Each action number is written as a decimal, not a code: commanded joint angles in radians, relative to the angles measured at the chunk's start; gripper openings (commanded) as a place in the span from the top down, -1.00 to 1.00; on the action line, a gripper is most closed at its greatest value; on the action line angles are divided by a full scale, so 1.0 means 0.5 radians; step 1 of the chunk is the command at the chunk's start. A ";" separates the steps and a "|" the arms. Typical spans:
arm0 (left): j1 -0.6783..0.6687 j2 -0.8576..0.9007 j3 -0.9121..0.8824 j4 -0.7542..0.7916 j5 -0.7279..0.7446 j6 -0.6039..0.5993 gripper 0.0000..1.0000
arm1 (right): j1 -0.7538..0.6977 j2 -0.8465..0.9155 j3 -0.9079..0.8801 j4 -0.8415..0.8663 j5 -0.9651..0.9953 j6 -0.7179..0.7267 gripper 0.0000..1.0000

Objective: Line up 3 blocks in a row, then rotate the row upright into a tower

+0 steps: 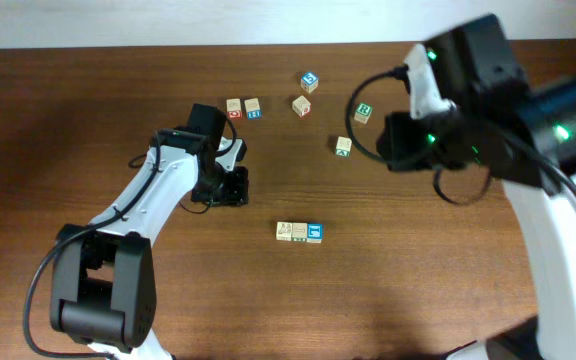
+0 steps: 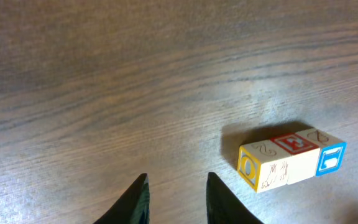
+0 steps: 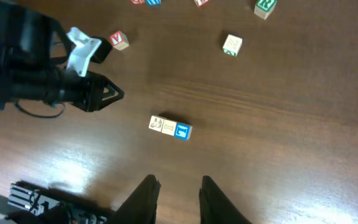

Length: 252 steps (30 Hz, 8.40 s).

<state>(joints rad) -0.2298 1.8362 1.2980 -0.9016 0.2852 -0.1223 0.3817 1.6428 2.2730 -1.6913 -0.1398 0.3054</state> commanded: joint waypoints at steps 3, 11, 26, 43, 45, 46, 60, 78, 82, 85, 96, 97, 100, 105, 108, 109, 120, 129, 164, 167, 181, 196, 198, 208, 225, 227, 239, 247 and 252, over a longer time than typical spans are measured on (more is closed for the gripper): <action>-0.011 -0.064 0.026 -0.024 0.031 0.038 0.68 | -0.005 0.003 -0.652 0.119 -0.015 0.034 0.85; -0.038 -0.064 0.026 -0.002 0.030 0.037 0.72 | -0.046 0.001 -1.572 0.809 -0.263 0.056 0.91; -0.189 0.027 0.024 0.020 0.014 -0.212 0.84 | -0.317 -0.229 -2.629 2.021 -0.909 0.037 0.91; -0.192 0.276 0.023 0.037 0.161 -0.359 0.97 | -0.272 0.283 -2.640 2.256 -0.863 0.048 0.92; -0.195 0.305 0.023 0.054 0.194 -0.359 0.99 | -0.214 0.287 -2.640 2.273 -0.863 0.050 0.91; -0.195 0.305 0.023 0.055 0.194 -0.358 1.00 | -0.195 0.287 -2.640 2.280 -0.863 0.050 0.92; -0.255 0.305 0.023 -0.071 0.239 -0.175 1.00 | -0.069 0.304 -2.640 2.316 -0.755 0.314 0.91; -0.327 0.305 0.023 -0.057 0.327 -0.169 1.00 | -0.043 0.349 -2.640 2.367 -0.819 0.378 0.91; -0.352 0.305 0.022 -0.056 0.327 -0.169 1.00 | -0.043 0.349 -2.640 2.391 -0.845 0.349 0.91; -0.352 0.305 0.022 -0.056 0.328 -0.170 1.00 | -0.043 0.349 -2.639 2.436 -0.858 0.341 0.92; -0.352 0.305 0.022 -0.054 0.328 -0.187 1.00 | -0.044 0.348 -2.610 2.447 -0.917 0.182 0.91; -0.352 0.305 0.022 -0.052 0.327 -0.187 0.99 | -0.044 0.348 -2.605 2.443 -0.917 0.182 0.91; -0.352 0.305 0.022 -0.011 0.233 -0.206 1.00 | -0.044 0.348 -2.604 2.432 -0.915 0.180 0.92; -0.352 0.306 0.022 0.040 0.153 -0.246 1.00 | -0.044 0.348 -2.605 2.418 -0.917 0.143 0.92; -0.352 0.306 0.018 0.063 0.154 -0.246 1.00 | -0.044 0.348 -2.605 2.418 -0.918 0.144 0.91; -0.352 0.306 0.016 0.068 0.154 -0.246 1.00 | -0.044 0.348 -2.605 2.417 -0.919 0.145 0.92; -0.352 0.306 0.012 0.067 0.156 -0.246 1.00 | -0.053 0.354 -2.609 2.287 -0.755 0.562 0.91; -0.352 0.306 0.012 0.050 0.156 -0.246 1.00 | -0.108 0.353 -2.609 2.268 -0.959 0.452 0.91; -0.413 0.306 0.012 0.101 0.177 -0.246 1.00 | 0.013 0.373 -2.633 2.588 -1.136 0.362 0.92; -0.425 0.306 0.013 0.106 0.114 -0.246 1.00 | 0.013 0.350 -2.627 2.569 -1.128 0.361 0.92; -0.463 0.306 0.013 0.069 0.004 -0.246 1.00 | 0.082 0.338 -2.531 2.471 -1.076 0.310 0.91; -0.465 0.306 0.013 0.066 0.002 -0.246 1.00 | 0.223 0.272 -2.329 2.300 -0.877 0.310 0.91; -0.467 0.306 0.013 0.066 -0.003 -0.246 1.00 | 0.237 0.272 -2.310 2.290 -0.877 0.310 0.91; -0.468 0.306 0.013 0.056 -0.012 -0.246 1.00 | 0.360 0.270 -2.186 2.237 -0.846 0.309 0.91; -0.468 0.306 0.013 0.049 -0.026 -0.246 1.00 | 0.403 0.269 -2.155 2.238 -0.846 0.310 0.91; -0.468 0.306 0.013 0.049 -0.025 -0.246 1.00 | 0.404 0.270 -2.155 2.238 -0.835 0.310 0.92; -0.425 0.304 0.021 -0.002 -0.101 -0.246 1.00 | 0.403 0.270 -2.155 2.237 -0.794 0.330 0.92; -0.147 0.303 0.049 -0.040 -0.117 -0.230 1.00 | 0.405 0.271 -2.155 2.235 -0.771 0.342 0.92; -0.092 0.303 0.049 -0.040 -0.132 -0.230 1.00 | 0.452 0.271 -2.155 2.242 -0.730 0.349 0.92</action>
<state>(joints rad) -0.2844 1.9892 1.3041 -0.9199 0.2131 -0.2321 0.5793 1.7645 1.1969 -0.5697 -0.5400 0.4721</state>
